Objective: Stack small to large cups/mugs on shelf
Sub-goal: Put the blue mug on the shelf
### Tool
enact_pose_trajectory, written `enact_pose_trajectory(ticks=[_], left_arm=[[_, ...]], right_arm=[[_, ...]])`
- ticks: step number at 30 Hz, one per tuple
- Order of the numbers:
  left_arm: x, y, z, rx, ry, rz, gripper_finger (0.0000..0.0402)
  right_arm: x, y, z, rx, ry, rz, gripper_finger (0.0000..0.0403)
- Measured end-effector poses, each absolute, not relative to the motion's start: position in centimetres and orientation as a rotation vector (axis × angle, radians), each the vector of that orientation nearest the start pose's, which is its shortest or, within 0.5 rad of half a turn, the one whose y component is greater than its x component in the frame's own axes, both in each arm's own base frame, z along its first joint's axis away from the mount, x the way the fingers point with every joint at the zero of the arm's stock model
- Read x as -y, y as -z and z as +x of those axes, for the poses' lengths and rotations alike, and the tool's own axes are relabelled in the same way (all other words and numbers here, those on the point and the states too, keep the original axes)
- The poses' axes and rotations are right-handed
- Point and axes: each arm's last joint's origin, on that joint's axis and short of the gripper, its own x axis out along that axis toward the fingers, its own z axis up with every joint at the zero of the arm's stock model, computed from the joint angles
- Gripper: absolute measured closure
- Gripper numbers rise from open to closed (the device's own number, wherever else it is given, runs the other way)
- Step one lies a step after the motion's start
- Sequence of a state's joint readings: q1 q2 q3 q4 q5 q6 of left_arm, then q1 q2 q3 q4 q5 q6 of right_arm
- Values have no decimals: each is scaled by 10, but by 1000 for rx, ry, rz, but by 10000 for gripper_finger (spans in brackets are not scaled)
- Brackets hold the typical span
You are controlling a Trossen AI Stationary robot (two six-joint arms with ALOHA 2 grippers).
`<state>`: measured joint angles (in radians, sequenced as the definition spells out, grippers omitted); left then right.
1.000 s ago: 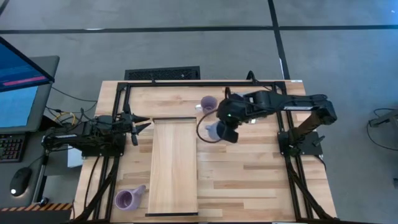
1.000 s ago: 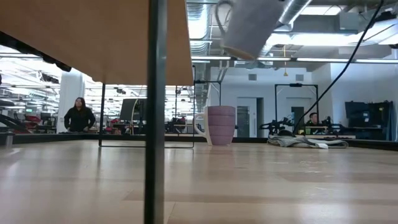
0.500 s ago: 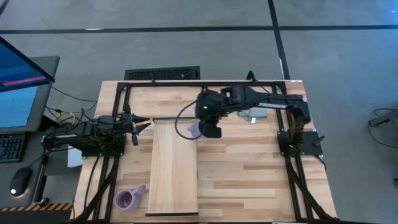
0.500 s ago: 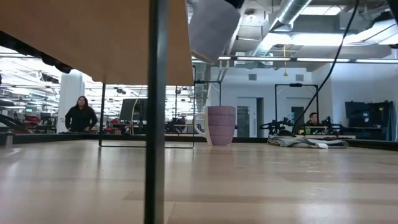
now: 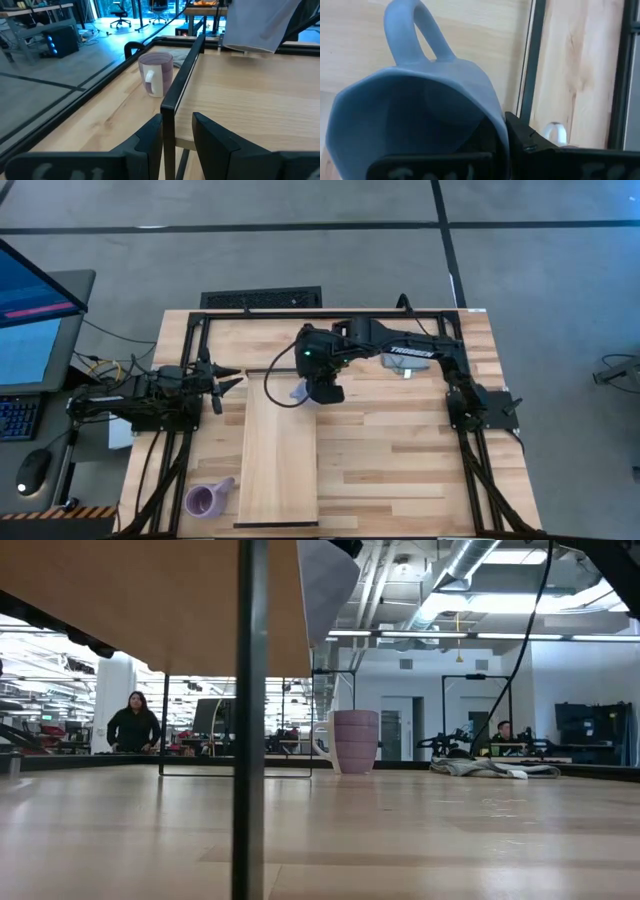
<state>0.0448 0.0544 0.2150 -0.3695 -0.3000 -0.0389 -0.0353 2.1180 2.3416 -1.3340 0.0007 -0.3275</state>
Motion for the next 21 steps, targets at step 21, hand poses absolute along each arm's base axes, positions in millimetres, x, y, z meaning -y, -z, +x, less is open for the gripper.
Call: enact_pose_trajectory(ticks=[21], left_arm=[[-12, -196, 81, -207, -347, -21, 303]], right_arm=[[22, -345, 437, -1081, -170, -256, 374]])
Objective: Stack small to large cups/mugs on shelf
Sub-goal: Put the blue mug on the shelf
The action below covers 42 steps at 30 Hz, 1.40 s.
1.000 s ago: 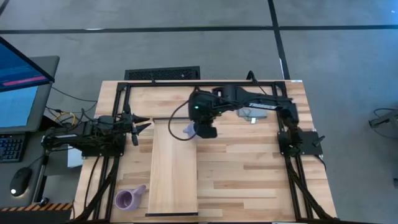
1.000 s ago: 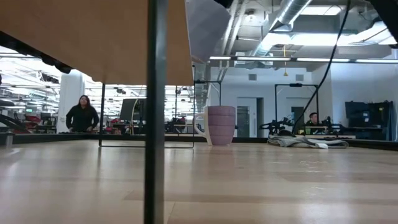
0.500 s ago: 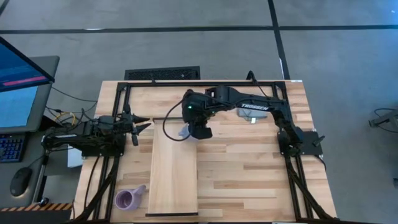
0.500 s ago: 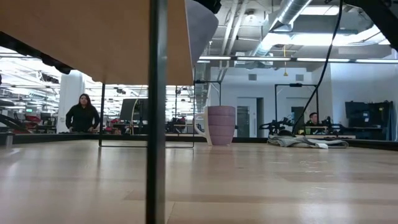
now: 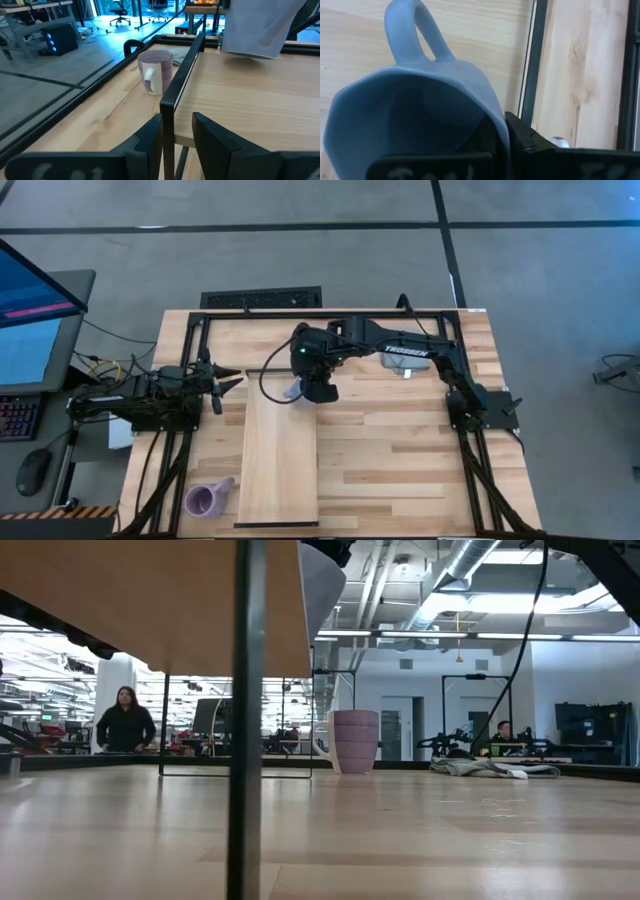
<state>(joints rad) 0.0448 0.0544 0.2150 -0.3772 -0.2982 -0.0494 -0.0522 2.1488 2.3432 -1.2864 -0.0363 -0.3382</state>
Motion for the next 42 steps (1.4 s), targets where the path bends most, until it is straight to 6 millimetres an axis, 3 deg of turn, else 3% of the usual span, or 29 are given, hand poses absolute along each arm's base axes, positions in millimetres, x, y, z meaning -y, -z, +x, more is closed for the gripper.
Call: enact_pose_trajectory(ticks=[42], left_arm=[[-12, -195, 81, -211, -351, -39, 303]], right_arm=[[21, -343, 440, -1063, -200, -241, 351]])
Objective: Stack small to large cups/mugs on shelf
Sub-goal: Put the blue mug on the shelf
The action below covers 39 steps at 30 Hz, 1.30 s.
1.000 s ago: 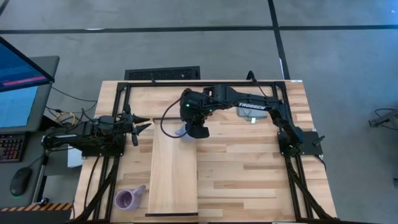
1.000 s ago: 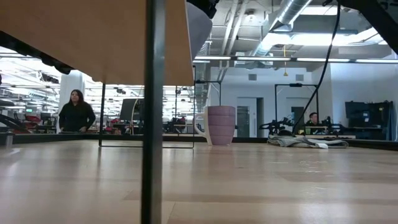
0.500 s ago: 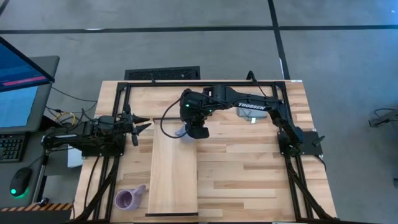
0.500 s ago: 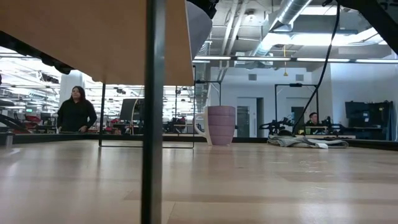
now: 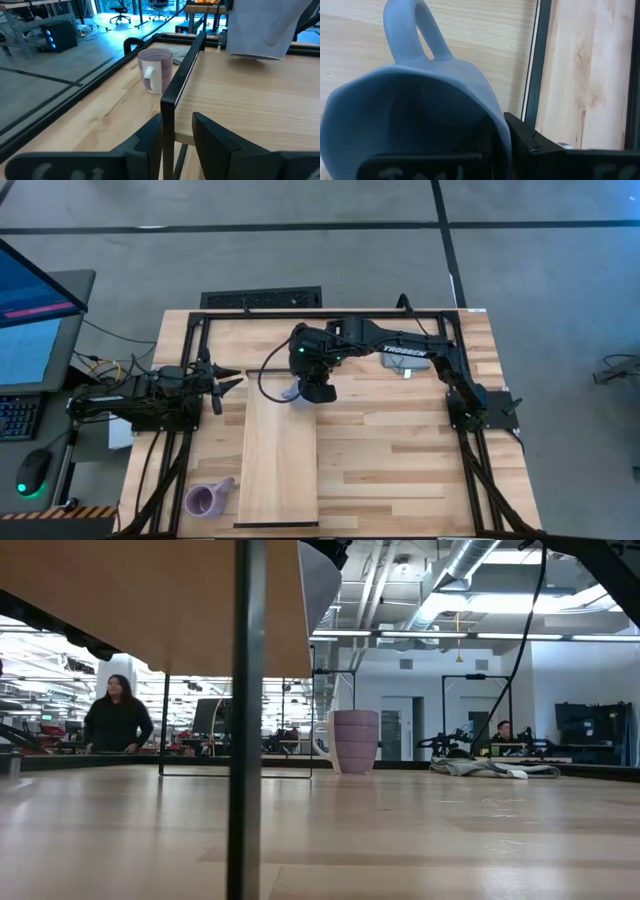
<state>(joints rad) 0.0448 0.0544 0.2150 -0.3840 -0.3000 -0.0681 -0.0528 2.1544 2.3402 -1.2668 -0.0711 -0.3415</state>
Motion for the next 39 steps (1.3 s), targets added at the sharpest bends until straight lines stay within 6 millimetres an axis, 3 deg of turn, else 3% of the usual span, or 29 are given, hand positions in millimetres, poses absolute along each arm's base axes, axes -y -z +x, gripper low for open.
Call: enact_pose_trajectory(ticks=[14, 39], left_arm=[[-12, -195, 81, -211, -350, -39, 303], [-12, -195, 81, -213, -346, -39, 303]], right_arm=[[21, -343, 442, -1043, -204, -248, 305], [22, -348, 449, -955, -196, -279, 303]])
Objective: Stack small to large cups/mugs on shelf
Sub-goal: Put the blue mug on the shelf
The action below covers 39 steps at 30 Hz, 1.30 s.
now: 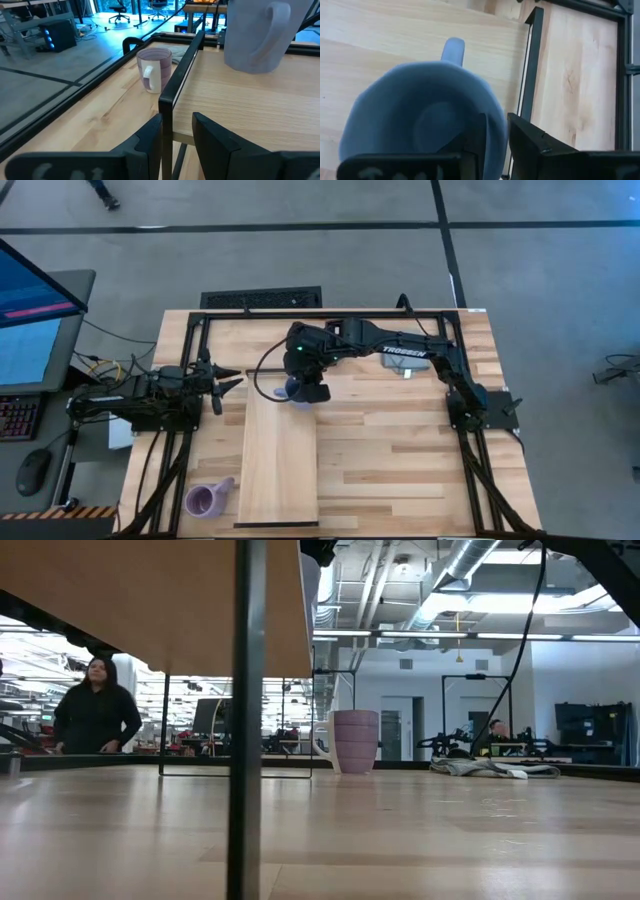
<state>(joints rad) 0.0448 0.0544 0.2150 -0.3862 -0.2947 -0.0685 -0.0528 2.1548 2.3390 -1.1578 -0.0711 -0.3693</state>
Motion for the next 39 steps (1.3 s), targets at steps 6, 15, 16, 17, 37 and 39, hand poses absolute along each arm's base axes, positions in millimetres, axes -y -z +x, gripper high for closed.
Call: enact_pose_trajectory(ticks=[6, 15, 16, 17, 37, 39], left_arm=[[-12, -195, 81, -215, -346, -40, 303], [-12, -194, 81, -219, -347, -45, 303], [-12, -194, 81, -219, -347, -45, 303], [-12, -194, 81, -218, -348, -45, 303], [-12, -185, 83, -248, -350, -57, 303], [-12, -185, 83, -247, -350, -57, 303]], right_arm=[[22, -349, 451, -928, -194, -288, 303], [21, -351, 453, -904, -199, -286, 303], [21, -351, 453, -903, -199, -286, 303], [21, -351, 453, -902, -199, -286, 303], [4, -363, 447, -870, -218, -303, 303], [4, -366, 446, -856, -210, -306, 303]])
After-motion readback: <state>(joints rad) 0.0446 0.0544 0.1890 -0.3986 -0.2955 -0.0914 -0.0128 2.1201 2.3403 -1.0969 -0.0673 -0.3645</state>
